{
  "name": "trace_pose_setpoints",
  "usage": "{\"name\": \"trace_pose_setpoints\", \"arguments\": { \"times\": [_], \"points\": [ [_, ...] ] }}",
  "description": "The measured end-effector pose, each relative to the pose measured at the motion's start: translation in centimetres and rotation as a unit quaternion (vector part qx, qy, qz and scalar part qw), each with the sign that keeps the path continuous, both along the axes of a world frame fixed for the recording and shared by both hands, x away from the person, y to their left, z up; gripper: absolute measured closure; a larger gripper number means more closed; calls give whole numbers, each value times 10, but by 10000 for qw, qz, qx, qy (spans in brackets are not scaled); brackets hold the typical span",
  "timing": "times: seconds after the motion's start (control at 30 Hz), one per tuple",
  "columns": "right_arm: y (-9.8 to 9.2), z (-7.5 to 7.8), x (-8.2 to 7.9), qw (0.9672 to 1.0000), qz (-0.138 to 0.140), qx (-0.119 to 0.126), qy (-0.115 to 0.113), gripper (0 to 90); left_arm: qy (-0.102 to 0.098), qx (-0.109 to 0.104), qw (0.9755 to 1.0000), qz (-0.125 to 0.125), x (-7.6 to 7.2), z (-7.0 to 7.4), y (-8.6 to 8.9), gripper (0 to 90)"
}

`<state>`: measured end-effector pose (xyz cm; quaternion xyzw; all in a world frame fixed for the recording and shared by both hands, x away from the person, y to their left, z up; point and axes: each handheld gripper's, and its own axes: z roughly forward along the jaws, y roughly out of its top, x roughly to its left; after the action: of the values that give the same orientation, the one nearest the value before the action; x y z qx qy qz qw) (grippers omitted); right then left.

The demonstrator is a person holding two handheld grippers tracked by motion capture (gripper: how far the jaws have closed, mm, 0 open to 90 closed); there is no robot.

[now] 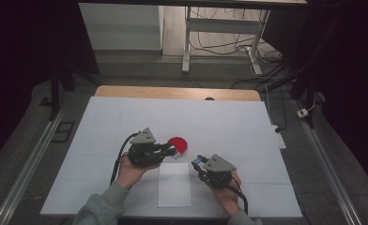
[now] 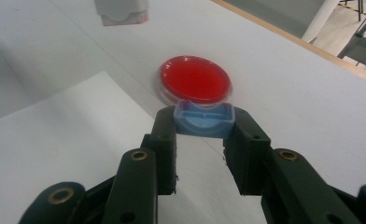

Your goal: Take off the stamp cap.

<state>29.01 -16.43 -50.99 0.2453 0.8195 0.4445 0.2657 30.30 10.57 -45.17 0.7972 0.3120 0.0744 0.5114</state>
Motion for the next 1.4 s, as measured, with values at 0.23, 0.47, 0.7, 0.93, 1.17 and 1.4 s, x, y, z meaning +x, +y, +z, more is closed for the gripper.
{"name": "trace_pose_setpoints", "arguments": {
  "times": [0.23,0.47,0.7,0.93,1.17,1.4],
  "points": [
    [-22,3,-2,9998,-140,102,46,653,14,11,10000,-29,0,-1,-1,761],
    [-39,5,-5,9995,-229,181,86,653,42,40,10000,-28,0,-1,-2,761],
    [-59,6,-9,9991,-357,202,126,653,35,39,10000,-57,-1,-1,-2,761],
    [-87,8,-18,9981,-568,206,97,652,56,52,10000,-56,0,-1,-3,761],
    [-117,9,-27,9966,-795,211,71,652,73,109,9999,-56,0,-1,-4,761],
    [-126,11,-27,9957,-893,239,42,652,78,111,9999,-42,1,-2,-3,761]
  ]
}}
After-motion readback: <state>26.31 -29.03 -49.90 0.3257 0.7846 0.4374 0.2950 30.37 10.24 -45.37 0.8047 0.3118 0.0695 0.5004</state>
